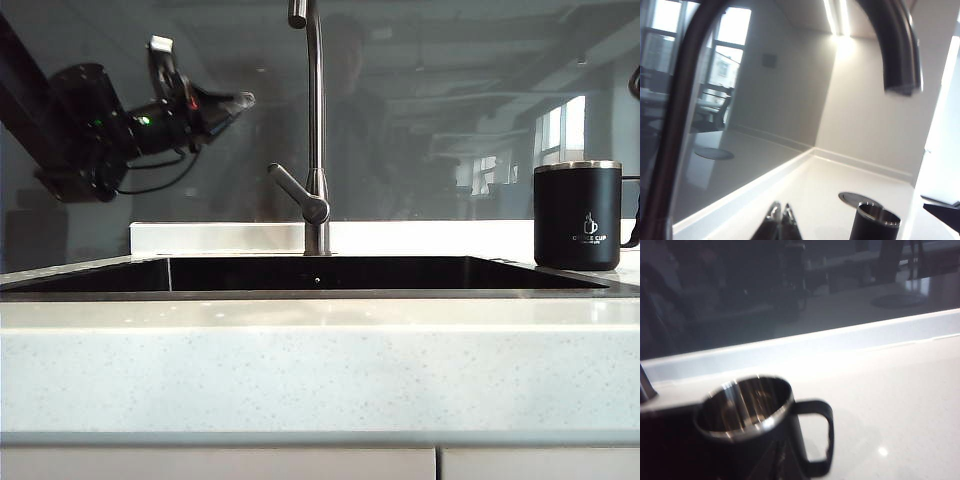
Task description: Pick up the mug next to the sink, go to the faucet to get some water, pour the water into the sink, and finally put the mug back to its place.
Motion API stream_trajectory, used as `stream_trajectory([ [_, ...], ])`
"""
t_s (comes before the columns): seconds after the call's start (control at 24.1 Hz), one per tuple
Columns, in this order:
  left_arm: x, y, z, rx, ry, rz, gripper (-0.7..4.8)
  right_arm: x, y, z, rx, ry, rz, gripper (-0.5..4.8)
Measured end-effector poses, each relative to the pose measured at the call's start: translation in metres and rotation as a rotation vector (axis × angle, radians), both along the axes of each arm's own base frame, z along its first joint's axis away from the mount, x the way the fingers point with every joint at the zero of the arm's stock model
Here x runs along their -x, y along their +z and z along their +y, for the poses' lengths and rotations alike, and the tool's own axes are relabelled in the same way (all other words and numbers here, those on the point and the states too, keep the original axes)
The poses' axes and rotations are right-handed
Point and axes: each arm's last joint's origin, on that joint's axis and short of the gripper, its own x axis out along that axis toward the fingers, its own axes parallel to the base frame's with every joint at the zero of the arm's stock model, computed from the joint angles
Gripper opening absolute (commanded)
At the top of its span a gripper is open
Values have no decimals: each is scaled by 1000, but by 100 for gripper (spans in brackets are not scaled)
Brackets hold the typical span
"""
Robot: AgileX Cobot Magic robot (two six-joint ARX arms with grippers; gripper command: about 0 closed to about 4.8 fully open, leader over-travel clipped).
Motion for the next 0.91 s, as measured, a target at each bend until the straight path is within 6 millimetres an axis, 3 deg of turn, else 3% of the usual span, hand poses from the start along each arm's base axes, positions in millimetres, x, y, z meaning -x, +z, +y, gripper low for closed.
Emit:
stream_trajectory([
  [0.25, 15, 28, 7, 2, 63, 20, 3, 7, 14, 2, -27, 57, -74, -6],
  [0.41, 36, 60, 11, -40, 294, 35, 0, 11, 19, 3, -22, 85, -104, -6],
  [0.62, 85, 103, 9, -282, 783, 9, -2, 13, 22, 4, -18, 111, -114, -6],
  [0.87, 150, 94, 22, -359, 1041, 26, -2, 12, 19, 5, -18, 139, -90, -6],
  [0.91, 174, 91, 26, -337, 1069, -7, -2, 12, 19, 6, -17, 155, -88, -6],
])
